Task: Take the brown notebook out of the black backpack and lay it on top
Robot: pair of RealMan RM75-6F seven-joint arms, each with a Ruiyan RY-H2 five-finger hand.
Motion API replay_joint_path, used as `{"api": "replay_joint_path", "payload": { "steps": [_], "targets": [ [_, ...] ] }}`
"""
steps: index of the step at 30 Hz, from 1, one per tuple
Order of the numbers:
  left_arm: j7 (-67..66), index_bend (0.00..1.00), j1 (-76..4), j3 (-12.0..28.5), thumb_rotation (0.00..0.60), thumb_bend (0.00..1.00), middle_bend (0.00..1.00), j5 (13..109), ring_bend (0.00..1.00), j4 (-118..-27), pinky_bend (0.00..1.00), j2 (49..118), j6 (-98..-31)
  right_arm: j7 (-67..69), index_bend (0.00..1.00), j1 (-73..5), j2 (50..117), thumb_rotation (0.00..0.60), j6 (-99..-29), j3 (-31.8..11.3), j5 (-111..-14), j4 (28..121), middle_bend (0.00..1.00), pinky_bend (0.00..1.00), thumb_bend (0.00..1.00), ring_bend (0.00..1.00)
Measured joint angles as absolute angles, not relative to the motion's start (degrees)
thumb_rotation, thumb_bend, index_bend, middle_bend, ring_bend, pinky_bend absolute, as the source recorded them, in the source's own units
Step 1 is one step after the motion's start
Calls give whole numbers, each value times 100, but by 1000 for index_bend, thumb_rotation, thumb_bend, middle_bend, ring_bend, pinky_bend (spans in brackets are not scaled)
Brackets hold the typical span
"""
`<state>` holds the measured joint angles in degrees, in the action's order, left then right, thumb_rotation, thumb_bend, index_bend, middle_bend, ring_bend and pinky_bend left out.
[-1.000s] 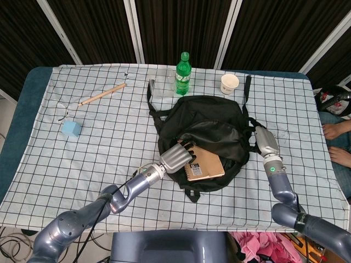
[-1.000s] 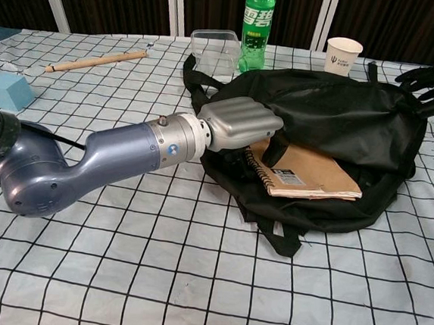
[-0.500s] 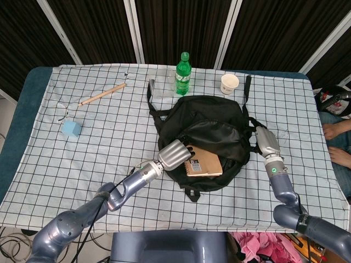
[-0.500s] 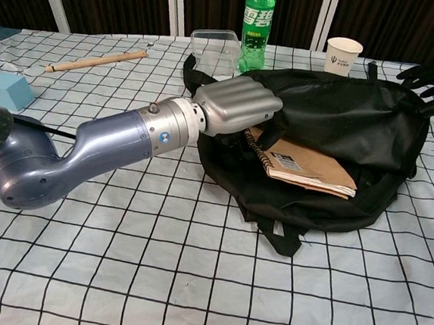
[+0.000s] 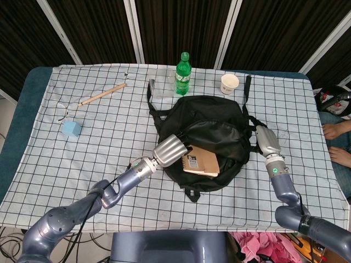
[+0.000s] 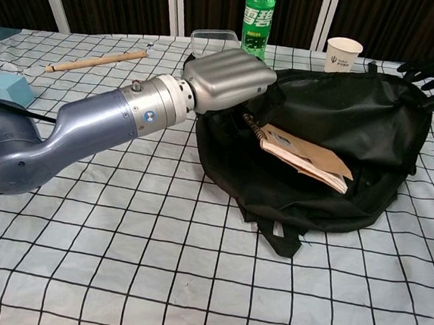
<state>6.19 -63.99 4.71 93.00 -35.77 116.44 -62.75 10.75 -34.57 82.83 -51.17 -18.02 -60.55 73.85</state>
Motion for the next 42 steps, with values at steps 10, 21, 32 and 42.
{"api": "replay_joint_path", "payload": {
  "steps": [10, 21, 32, 42],
  "targets": [
    [285, 637, -6278, 623, 600, 408, 600, 9294, 328, -4693, 288, 10995, -6668, 1060, 724, -3459, 8302, 600, -5136, -1772, -6083, 7361, 84, 121, 461, 112],
    [-32, 640, -5989, 744, 600, 408, 599, 9172, 328, -6451, 290, 9942, -6820, 1140, 724, -3427, 8264, 600, -5114, -1770, -6079, 7360, 84, 121, 461, 113],
    [-208, 647, -5723, 1017, 600, 408, 594, 8928, 328, -7769, 290, 9028, -6866, 1102, 724, -3401, 8160, 600, -5167, -1763, -6118, 7464, 84, 121, 460, 112],
    [-19, 649, -5378, 1376, 600, 408, 588, 8585, 328, -8930, 290, 8075, -7017, 1069, 725, -3346, 8053, 600, -5125, -1607, -6266, 7668, 84, 121, 462, 112]
  ]
}}
